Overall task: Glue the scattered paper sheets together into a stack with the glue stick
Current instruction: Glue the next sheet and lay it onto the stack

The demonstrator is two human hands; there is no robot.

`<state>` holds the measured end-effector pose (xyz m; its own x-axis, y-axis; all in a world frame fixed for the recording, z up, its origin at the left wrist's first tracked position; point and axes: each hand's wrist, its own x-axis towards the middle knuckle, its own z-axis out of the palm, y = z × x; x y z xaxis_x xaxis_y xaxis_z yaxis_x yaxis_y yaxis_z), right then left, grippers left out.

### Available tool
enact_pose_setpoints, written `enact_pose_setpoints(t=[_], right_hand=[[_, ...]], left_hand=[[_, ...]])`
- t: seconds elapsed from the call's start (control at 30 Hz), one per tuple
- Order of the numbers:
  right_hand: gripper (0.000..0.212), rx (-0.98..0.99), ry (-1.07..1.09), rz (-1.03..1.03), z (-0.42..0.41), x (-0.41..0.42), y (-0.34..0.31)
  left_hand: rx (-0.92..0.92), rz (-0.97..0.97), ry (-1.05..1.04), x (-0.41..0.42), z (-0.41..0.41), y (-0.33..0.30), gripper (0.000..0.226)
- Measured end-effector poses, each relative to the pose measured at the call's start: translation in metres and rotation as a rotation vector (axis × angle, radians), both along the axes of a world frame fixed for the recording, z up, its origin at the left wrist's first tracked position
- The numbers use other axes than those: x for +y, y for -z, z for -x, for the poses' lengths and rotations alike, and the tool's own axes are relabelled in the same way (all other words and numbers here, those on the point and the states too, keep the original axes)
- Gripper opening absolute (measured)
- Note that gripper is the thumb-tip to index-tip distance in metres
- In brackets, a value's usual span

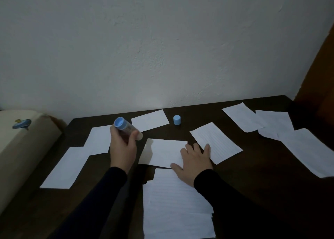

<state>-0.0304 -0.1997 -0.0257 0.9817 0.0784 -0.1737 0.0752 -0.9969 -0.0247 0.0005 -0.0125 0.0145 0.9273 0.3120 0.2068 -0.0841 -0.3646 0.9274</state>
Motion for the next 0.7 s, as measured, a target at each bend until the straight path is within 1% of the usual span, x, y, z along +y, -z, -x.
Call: enact_pose_setpoints(t=[0.07,0.17,0.23,0.3,0.37,0.47,0.6,0.7], right_hand=[[0.063,-0.016,0.011,-0.02,-0.002,0.004,-0.003],[0.054,-0.088,-0.01,-0.104,-0.018,-0.001,-0.007],[0.052,-0.035,-0.053,-0.173,-0.028,-0.006,-0.006],[0.054,0.049,-0.103,-0.171,-0.032,-0.011,0.0],[0.055,0.079,-0.112,-0.103,-0.032,-0.012,0.006],[0.061,0.095,-0.048,-0.03,-0.025,-0.002,0.005],[0.082,0.092,0.11,0.183,-0.01,0.022,-0.003],[0.094,0.038,0.149,0.305,-0.001,0.035,-0.003]], left_hand=[[0.017,-0.001,0.042,0.004,0.01,0.0,0.046],[0.035,0.025,0.076,0.004,0.017,0.003,0.049],[0.039,0.048,0.096,0.0,0.019,0.003,0.047],[0.043,0.058,0.128,-0.004,0.019,0.003,0.045],[0.048,0.054,0.152,-0.005,0.02,0.005,0.047],[0.063,0.031,0.155,0.001,0.019,0.005,0.049],[0.074,0.058,0.131,0.006,0.017,0.003,0.046],[0.066,0.057,0.138,0.006,0.018,0.003,0.048]])
